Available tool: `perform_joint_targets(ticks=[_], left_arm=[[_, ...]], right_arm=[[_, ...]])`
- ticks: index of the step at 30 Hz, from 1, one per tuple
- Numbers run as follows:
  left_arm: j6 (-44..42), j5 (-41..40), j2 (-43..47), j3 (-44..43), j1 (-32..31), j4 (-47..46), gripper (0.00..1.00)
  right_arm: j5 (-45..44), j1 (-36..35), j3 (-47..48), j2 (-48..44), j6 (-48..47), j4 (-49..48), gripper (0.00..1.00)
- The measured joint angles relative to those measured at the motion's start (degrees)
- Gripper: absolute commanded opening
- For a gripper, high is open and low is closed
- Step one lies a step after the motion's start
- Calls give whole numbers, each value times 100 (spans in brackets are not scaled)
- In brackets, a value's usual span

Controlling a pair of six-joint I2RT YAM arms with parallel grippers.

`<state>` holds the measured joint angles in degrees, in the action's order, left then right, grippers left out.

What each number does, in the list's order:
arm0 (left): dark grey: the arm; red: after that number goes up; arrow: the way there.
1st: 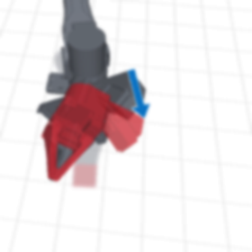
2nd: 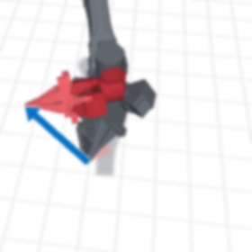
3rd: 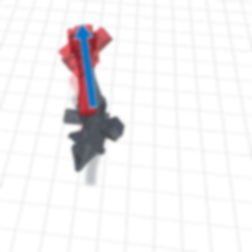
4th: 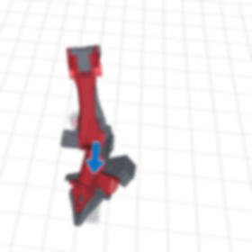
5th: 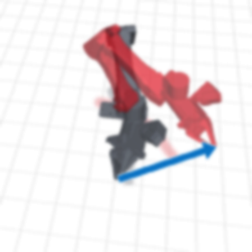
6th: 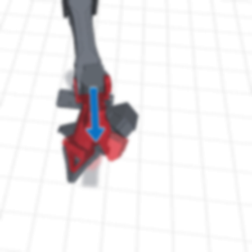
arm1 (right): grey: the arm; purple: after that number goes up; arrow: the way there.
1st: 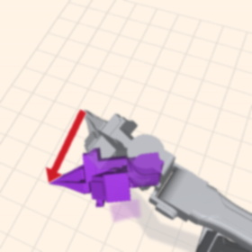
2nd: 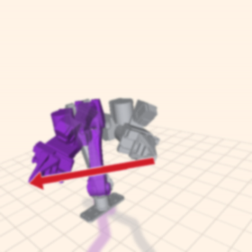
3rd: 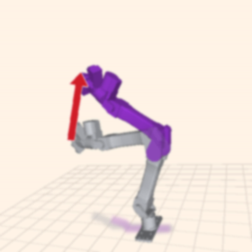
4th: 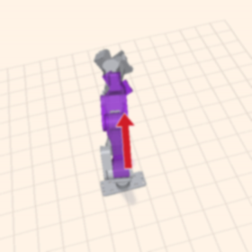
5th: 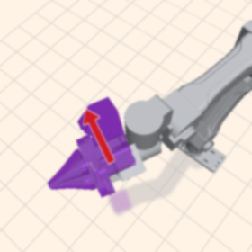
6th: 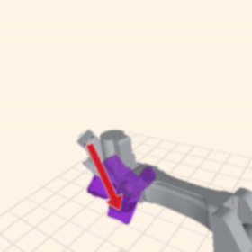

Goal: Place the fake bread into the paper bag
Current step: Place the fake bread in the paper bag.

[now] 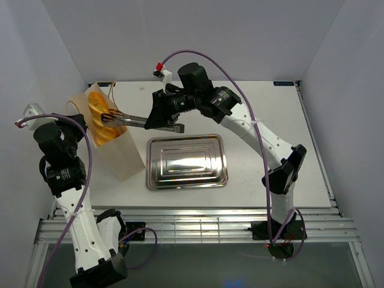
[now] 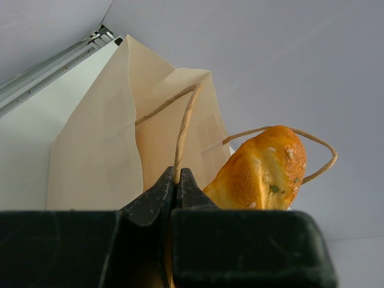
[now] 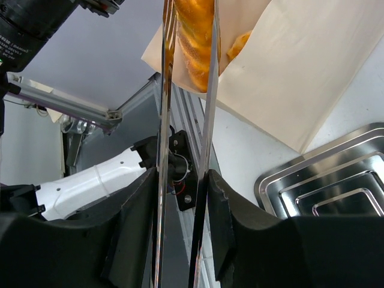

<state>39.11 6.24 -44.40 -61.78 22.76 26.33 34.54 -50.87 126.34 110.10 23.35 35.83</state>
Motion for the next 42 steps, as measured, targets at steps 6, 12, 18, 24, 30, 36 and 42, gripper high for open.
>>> perform_joint_targets(ticks=[6,12,18,24,30,36,42], left_arm=[[37,17,0,0,0,0,0],[42,22,0,0,0,0,0],[63,24,0,0,0,-4,0],[63,24,0,0,0,-4,0],[61,24,-2,0,0,-11,0],[63,24,-2,0,0,-31,0],[63,24,-2,0,0,-68,0]], right_arm=[[-210,-133,44,0,-317,208,44],[-555,-282,94,2,-621,378,44],[-1250,-551,31,-26,-1123,389,43],[-1862,-892,-94,-90,-1530,330,43],[-2179,-957,-136,-125,-1687,308,44],[-2358,-960,-417,-284,-1757,195,46],[-2457,-960,-553,-376,-1784,85,47]])
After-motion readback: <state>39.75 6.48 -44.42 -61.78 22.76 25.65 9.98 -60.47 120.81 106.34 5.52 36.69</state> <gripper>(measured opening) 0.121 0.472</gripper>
